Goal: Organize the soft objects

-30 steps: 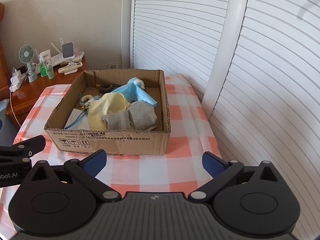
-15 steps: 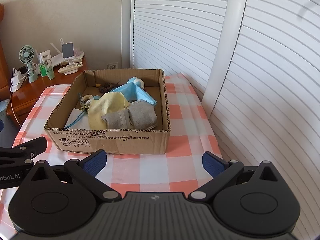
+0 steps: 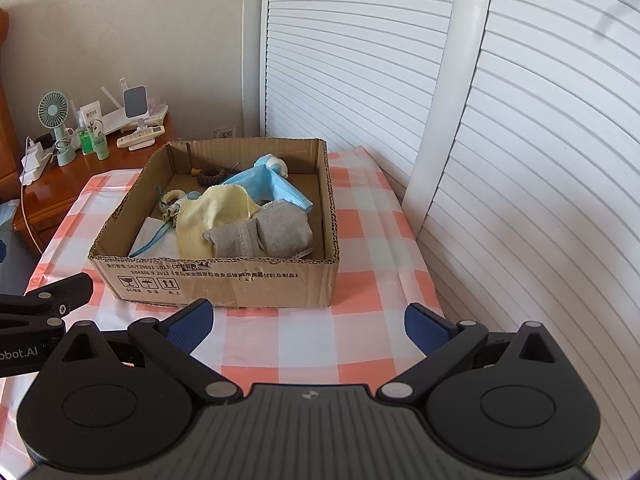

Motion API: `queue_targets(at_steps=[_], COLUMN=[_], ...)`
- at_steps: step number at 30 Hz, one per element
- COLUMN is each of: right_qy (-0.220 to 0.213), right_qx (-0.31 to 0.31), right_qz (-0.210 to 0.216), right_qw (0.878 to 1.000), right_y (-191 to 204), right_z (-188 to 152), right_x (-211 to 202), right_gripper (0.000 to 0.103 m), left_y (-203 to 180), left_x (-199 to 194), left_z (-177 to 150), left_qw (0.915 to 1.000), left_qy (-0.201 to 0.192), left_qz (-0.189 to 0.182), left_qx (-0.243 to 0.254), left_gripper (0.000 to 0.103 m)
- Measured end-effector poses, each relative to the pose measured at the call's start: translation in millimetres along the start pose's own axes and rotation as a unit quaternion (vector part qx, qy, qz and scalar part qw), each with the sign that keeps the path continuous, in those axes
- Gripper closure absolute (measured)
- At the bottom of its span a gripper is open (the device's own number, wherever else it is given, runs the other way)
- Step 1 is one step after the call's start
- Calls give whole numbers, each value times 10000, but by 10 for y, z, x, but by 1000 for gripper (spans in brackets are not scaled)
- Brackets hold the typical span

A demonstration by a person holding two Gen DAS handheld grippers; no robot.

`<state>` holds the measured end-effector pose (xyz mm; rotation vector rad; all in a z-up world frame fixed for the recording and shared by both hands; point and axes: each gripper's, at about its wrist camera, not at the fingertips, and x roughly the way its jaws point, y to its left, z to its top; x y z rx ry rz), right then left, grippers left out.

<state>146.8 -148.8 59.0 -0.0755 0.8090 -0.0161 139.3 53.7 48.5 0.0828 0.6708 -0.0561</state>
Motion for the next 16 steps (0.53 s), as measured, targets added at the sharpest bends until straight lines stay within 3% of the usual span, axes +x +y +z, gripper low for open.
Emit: queue_targets(at_steps=[16], right_qy=[-5], right_qx=[-26], right_qz=[3], right_qw=[10000], right_y=[8], right_z=[-13], right_x=[-23], right_gripper=[0], left_y=[-8], left_x=[-40], left_z=[9], left_qw=[10000], left_qy=[-6], left_qz=[3], left_qx=[-2], left_gripper=[1])
